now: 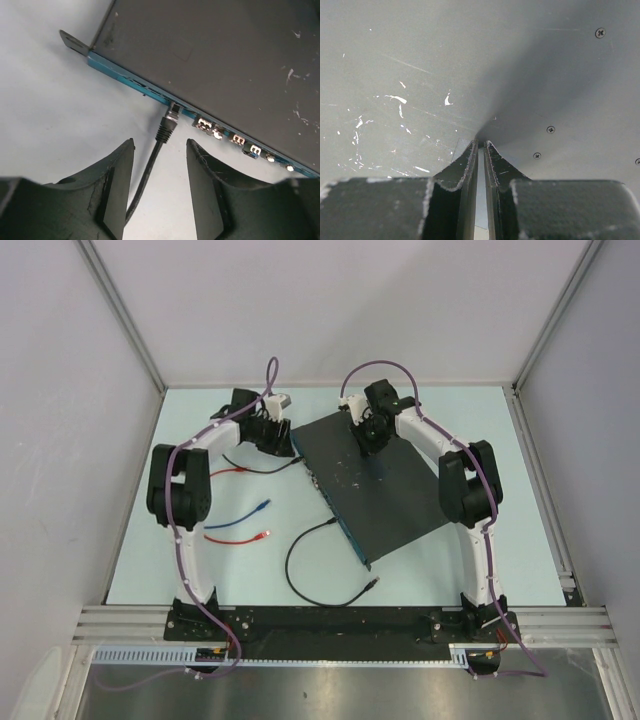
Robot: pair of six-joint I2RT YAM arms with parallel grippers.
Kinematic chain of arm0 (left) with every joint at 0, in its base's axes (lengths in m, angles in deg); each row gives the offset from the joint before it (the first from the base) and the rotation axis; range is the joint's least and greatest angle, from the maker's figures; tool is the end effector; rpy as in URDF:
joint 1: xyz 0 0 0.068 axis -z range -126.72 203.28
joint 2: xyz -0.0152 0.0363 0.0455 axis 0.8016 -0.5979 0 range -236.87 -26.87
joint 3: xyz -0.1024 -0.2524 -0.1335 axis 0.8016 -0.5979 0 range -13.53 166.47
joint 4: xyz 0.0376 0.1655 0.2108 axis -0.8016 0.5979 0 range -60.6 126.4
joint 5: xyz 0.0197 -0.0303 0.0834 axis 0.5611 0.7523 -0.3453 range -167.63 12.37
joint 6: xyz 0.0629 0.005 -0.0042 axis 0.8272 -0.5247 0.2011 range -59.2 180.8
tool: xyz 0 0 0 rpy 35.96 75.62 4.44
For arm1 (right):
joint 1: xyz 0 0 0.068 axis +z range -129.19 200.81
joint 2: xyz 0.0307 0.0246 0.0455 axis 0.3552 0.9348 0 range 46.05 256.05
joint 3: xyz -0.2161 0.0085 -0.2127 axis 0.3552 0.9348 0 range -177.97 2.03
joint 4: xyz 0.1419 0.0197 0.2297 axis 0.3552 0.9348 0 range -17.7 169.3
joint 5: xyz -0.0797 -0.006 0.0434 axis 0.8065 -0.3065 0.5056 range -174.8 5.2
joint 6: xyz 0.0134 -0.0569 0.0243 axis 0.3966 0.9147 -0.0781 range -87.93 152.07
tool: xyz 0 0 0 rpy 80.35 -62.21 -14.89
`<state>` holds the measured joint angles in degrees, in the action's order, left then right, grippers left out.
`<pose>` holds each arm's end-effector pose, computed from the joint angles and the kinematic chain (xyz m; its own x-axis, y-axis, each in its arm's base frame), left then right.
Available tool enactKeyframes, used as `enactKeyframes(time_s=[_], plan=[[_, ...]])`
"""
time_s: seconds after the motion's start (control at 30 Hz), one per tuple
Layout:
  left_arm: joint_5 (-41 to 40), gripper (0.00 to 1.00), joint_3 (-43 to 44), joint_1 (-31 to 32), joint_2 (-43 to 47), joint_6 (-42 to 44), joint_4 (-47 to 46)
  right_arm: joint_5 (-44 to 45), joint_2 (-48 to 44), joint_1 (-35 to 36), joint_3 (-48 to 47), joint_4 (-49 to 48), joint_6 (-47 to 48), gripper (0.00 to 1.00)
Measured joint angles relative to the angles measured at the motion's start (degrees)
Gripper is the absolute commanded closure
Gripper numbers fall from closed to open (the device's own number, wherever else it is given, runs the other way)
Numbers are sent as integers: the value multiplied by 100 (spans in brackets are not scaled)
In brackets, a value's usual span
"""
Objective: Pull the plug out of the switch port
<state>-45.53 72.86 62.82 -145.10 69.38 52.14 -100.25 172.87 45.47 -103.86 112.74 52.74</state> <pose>0.4637 -0.1041 0.1965 -0.7284 0.2506 -0.6377 0.5591 0.7554 -0.3417 0.4620 0.2264 0.2088 -0.5635 -0.6332 -0.5307 -0.7664 0.6404 0.0497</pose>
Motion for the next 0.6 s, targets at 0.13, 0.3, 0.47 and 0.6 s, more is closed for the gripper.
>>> enactKeyframes(time_s=[0.13, 0.3, 0.47, 0.6], plan=[[-46, 51, 291, 4, -280, -39, -20, 2, 0, 2, 0, 0, -2, 85], [-2, 57, 612, 7, -654, -221, -42, 2, 0, 2, 0, 0, -2, 85], [216, 59, 632, 7, -750, -415, -26, 4, 0, 2, 0, 0, -2, 85], [505, 60, 632, 2, -758, -577, -39, 4, 0, 2, 0, 0, -2, 85]])
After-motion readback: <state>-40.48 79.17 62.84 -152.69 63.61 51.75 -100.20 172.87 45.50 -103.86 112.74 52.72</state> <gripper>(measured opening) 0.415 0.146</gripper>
